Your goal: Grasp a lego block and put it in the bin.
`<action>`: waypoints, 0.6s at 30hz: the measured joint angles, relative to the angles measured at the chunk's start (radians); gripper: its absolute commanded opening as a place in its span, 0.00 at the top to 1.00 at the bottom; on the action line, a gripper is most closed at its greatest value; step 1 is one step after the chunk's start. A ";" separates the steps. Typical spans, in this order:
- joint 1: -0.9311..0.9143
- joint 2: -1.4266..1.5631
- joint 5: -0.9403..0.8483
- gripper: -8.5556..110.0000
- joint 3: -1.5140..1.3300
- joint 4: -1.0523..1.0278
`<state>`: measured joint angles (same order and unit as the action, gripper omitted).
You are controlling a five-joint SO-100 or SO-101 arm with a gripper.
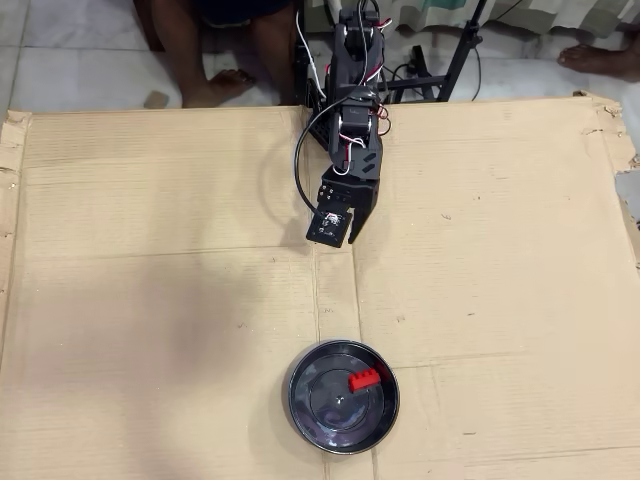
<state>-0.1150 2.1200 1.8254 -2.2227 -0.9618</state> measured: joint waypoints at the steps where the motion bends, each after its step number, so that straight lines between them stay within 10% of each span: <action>1: 0.000 0.020 -0.009 0.74 -0.025 0.028; 18: 0.141 0.551 -0.077 0.74 -0.563 0.181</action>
<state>0.0261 2.6707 1.7487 -2.7857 -0.7808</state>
